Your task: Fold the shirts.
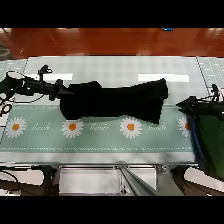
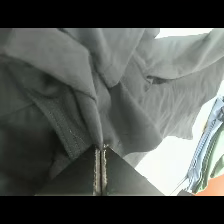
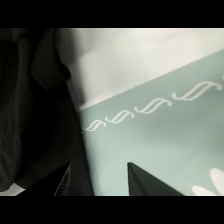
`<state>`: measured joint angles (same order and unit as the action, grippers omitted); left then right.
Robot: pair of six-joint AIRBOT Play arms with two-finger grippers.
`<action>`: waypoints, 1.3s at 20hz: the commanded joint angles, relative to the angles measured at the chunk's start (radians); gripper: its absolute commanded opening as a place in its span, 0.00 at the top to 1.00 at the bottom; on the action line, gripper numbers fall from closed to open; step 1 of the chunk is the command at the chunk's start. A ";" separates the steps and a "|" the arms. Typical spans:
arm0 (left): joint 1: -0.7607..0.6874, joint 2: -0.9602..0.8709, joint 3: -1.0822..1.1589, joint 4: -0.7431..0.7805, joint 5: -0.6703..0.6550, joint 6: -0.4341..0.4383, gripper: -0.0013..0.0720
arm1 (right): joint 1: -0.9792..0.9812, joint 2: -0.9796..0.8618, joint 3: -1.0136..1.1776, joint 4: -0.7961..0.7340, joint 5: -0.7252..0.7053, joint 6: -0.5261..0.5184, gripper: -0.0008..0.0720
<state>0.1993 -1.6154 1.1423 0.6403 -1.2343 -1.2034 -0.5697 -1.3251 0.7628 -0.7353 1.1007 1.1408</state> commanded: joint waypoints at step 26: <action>0.172 0.336 0.663 -0.335 -0.038 0.059 0.96 | 0.336 0.320 0.803 -0.115 0.011 0.097 0.96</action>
<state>0.3637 -1.3724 1.6676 0.3954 -1.3117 -1.1801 -0.2276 -1.1500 1.4490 -0.8402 1.1103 1.2255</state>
